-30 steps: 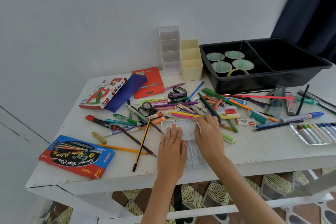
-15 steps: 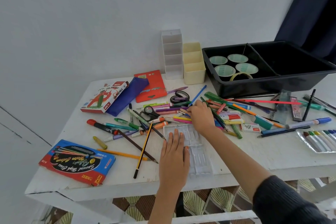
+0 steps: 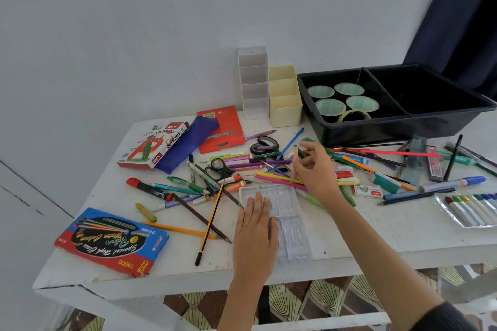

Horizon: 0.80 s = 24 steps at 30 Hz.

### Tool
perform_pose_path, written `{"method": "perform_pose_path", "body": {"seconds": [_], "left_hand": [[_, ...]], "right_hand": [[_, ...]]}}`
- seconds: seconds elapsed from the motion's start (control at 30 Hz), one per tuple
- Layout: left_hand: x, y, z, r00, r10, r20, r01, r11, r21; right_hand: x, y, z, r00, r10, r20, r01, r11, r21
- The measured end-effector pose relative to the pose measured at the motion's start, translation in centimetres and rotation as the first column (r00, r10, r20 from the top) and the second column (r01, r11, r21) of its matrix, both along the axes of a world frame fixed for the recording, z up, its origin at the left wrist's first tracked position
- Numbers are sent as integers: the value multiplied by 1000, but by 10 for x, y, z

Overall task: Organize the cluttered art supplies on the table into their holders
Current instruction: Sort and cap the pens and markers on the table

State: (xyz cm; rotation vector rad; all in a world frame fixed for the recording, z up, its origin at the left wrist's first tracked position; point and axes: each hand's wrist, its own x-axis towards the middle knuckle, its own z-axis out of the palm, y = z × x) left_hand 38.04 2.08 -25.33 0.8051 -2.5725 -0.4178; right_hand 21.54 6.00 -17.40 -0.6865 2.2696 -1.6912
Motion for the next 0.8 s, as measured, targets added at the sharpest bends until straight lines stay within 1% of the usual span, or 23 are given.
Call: {"method": "perform_pose_path", "body": {"seconds": [0.13,0.23,0.3,0.37,0.43,0.5,0.63,0.7,0.8], "left_hand": [[1,0,2,1000,-9,-12,9,1000,29],[1,0,6,1000,-10,-15,11,998,64],[1,-1,9,999,-16,-35,21,988,156],[0,-5,14,994,-25,-102,56,948,313],[2,-9,20,983,-23,-184,107,879,464],[5,-10,23,973,-15,-230,141,830,539],[11,-18,26,972,-29,-234,161,804,572],[14,-24,24,969,-41,-245,174,814,554],[17,-24,20,944,-44,-327,210,845,492]], "right_hand": [[15,21,4,994,102,-42,-96,988,122],[30,30,-4,986,132,-101,-112,977,179],[37,34,-8,987,125,-103,-105,978,182],[42,34,-14,987,119,-111,-96,975,198],[46,33,-19,977,118,-179,-63,957,284],[47,30,-23,958,128,-258,-29,934,357],[43,27,-23,942,187,-278,-32,876,480],[41,26,-24,938,227,-262,-57,847,529],[38,24,-24,928,269,-259,-75,813,577]]}}
